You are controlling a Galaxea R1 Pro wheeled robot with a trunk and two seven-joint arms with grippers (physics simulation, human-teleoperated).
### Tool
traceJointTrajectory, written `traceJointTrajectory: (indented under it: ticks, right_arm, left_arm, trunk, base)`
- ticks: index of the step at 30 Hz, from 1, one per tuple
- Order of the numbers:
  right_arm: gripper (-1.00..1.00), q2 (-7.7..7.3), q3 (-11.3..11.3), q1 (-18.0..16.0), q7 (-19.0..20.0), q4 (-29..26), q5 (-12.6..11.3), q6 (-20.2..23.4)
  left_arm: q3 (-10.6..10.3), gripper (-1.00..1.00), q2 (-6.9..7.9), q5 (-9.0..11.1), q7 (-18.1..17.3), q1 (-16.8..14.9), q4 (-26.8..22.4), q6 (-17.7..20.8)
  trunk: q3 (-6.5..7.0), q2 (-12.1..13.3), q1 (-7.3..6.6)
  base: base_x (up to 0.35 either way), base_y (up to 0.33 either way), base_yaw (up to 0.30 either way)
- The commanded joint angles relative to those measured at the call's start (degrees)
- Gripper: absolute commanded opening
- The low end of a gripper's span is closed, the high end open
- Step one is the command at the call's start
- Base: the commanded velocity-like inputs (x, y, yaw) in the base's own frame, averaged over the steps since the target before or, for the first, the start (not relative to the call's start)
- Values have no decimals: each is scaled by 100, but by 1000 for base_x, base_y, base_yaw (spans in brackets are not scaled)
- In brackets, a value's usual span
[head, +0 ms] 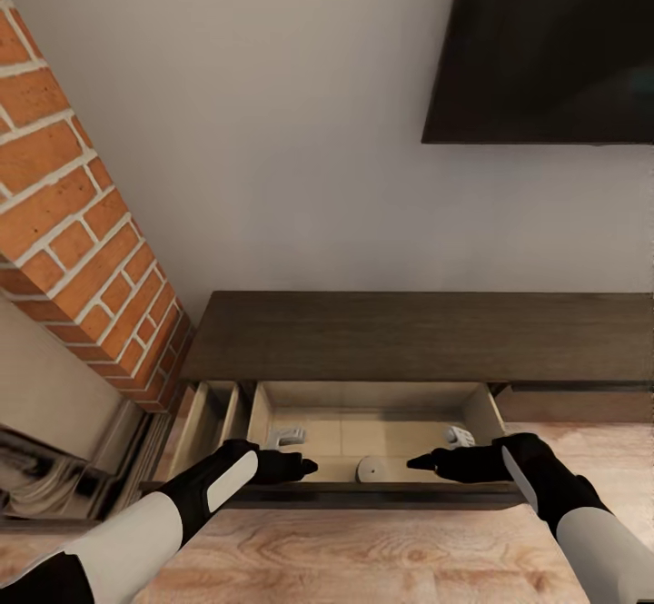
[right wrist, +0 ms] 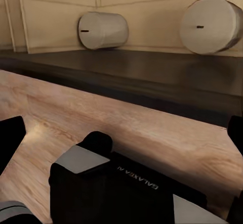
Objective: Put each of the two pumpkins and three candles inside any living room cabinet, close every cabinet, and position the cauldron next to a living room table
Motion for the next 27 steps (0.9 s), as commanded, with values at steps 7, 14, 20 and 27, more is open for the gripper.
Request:
traceJointTrajectory:
  ticks: [7, 14, 20, 27]
  right_arm:
    - [100, -163, 25, 2, 76, 15, 3, -1]
    - [100, -177, 535, 26, 78, 31, 86, -8]
    - [100, -178, 677, 45, 123, 37, 97, -10]
    - [100, -152, 748, 61, 196, 662, 520, -61]
  left_arm:
    - [-16, 100, 72, -24, -359, 0, -12, 12]
    - [-82, 100, 106, -47, -672, 7, -20, 253]
    - [-88, 100, 113, -48, -723, 9, -26, 271]
    - [-788, 100, 112, -35, -734, 122, 120, 272]
  trunk:
    - [126, 282, -154]
    - [252, 563, -308]
    - [360, 804, -440]
    - [485, 1084, -594]
  base:
    - [-12, 0, 0]
    - [0, 0, 0]
    - [0, 0, 0]
    - [0, 0, 0]
